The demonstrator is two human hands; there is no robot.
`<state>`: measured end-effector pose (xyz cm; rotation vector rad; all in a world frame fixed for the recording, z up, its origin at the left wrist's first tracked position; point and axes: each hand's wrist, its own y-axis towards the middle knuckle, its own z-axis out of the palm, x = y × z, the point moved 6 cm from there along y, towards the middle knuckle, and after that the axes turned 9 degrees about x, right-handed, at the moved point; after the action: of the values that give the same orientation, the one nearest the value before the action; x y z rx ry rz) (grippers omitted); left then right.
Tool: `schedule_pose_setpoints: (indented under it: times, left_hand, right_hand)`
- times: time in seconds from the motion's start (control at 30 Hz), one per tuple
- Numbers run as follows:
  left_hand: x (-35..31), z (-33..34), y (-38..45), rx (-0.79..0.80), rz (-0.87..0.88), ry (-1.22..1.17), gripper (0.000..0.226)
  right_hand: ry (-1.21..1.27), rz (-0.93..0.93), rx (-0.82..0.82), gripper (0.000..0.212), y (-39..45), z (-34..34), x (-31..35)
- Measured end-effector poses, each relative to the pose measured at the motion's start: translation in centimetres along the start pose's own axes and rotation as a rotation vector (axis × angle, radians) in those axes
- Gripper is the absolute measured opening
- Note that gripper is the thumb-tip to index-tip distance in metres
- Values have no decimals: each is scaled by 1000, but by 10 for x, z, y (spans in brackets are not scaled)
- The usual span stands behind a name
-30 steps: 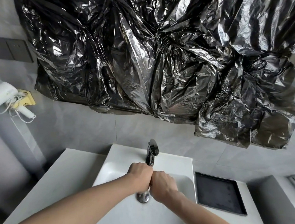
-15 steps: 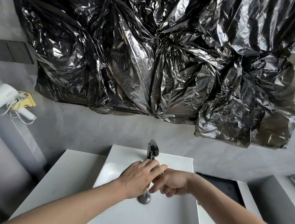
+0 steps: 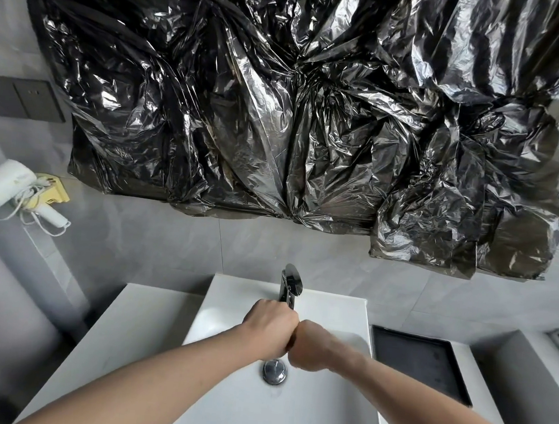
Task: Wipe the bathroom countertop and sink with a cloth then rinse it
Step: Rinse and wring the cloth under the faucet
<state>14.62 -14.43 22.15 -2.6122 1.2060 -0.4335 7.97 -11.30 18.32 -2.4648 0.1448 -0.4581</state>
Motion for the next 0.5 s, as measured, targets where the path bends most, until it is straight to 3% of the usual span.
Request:
schedule_pose_setpoints:
  times: [0.13,0.33,0.5]
  left_hand:
    - [-3,8,6,65,-36,-72,28]
    - [-3,32,11,181,-130,-327,11]
    - [1,53,7,337,-130,-482,8]
  right_hand:
    - [10,56,-111,20,-2,4,-10]
    - [-178,23,-201,15,-6,7,-7]
    - [-249,-77,-286,28,-8,16,-6]
